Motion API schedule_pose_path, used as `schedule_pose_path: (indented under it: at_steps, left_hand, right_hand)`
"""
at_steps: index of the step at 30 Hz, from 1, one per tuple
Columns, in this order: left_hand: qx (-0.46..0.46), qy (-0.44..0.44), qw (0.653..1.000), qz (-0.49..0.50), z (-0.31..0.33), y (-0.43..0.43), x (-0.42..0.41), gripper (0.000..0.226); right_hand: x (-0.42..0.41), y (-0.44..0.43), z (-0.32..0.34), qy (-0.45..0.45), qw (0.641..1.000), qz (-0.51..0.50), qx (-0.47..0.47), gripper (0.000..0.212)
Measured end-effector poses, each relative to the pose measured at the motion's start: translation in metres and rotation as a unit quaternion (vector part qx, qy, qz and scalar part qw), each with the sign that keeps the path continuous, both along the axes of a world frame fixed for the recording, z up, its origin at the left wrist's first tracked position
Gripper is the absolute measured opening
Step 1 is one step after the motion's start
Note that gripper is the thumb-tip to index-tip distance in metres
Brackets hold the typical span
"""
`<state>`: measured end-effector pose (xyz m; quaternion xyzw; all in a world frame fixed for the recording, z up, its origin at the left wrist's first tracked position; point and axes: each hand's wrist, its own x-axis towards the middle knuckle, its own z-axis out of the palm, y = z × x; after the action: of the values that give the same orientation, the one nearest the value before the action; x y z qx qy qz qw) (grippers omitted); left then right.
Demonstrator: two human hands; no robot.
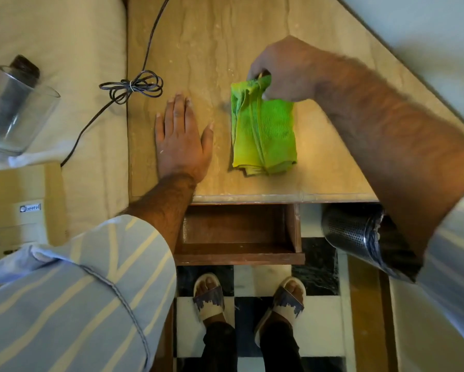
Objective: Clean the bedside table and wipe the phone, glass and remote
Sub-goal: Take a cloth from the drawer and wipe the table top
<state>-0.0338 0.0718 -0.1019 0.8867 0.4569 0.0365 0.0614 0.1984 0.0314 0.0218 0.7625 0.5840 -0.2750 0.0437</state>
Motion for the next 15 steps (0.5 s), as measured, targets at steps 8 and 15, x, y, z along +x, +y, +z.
schedule_pose_path:
  at_steps: [8, 15]
  left_hand:
    - [-0.01, 0.01, 1.0, -0.001, 0.001, 0.001, 0.0, 0.07]
    - [-0.008, 0.014, 1.0, -0.003, 0.003, 0.0, -0.001, 0.07]
  right_hand:
    - [-0.029, -0.113, -0.03, 0.064, 0.843, -0.419, 0.332, 0.063]
    - [-0.141, -0.268, -0.068, 0.255, 0.365, -0.869, 0.218, 0.078]
